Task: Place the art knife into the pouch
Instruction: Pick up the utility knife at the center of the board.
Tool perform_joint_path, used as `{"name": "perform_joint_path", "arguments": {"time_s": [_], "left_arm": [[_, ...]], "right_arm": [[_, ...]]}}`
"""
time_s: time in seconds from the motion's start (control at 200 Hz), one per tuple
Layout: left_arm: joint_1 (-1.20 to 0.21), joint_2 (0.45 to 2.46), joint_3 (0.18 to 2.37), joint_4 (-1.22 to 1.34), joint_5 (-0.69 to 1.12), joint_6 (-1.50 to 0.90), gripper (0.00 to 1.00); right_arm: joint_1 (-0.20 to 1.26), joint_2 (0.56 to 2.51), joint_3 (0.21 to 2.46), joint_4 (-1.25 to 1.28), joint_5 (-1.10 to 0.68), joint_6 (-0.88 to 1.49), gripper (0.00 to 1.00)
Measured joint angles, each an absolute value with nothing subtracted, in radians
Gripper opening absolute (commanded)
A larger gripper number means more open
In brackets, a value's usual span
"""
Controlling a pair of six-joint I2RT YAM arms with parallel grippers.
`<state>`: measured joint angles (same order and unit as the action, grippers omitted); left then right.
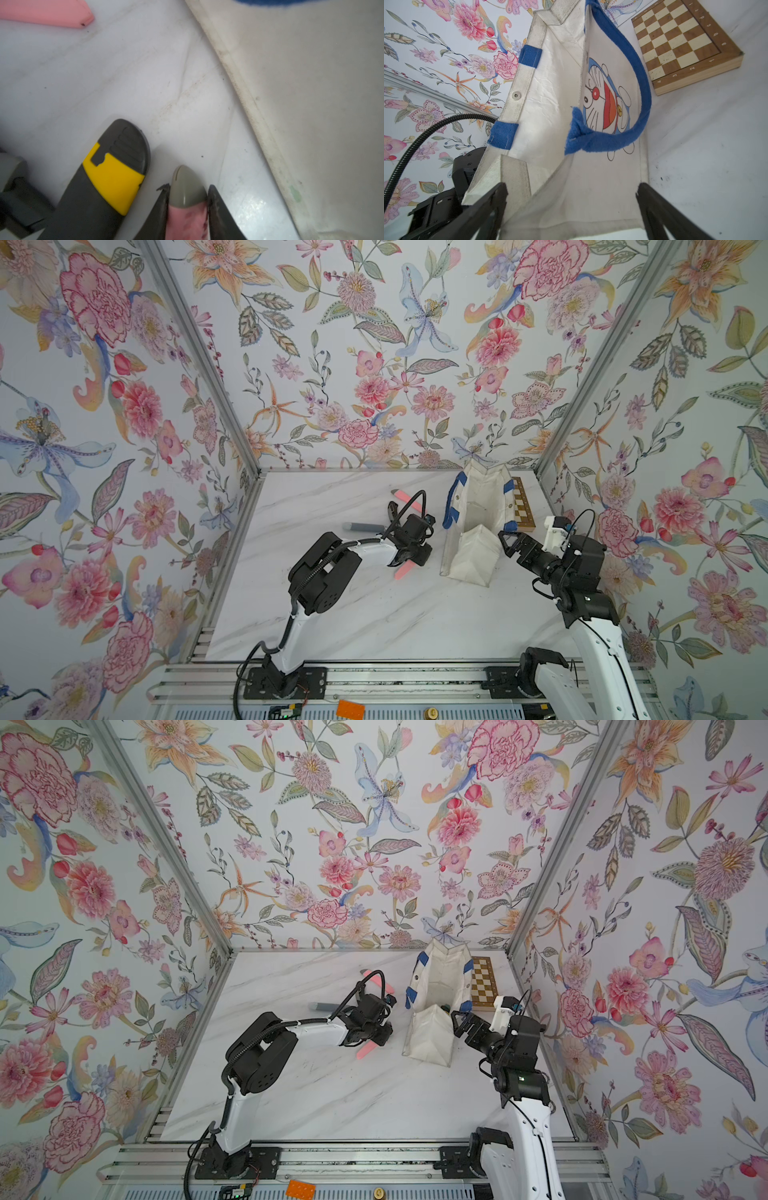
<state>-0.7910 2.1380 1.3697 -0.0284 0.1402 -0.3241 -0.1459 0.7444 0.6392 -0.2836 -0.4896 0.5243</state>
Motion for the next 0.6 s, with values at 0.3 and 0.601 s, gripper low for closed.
{"name": "perform_joint_path", "arguments": {"time_s": [0.3, 0.601], "left_arm": [[-0.791, 2.113, 1.349, -0.052, 0.096, -0.313, 0.00], [-0.791, 2.071, 1.487, -0.268, 0.027, -0.267, 0.00]], "right_arm": [[-0.147, 0.744, 0.639, -0.283, -0.490, 0.524, 0.99], [-0.147, 0.744, 0.639, -0.283, -0.490, 0.524, 0.99]]}}
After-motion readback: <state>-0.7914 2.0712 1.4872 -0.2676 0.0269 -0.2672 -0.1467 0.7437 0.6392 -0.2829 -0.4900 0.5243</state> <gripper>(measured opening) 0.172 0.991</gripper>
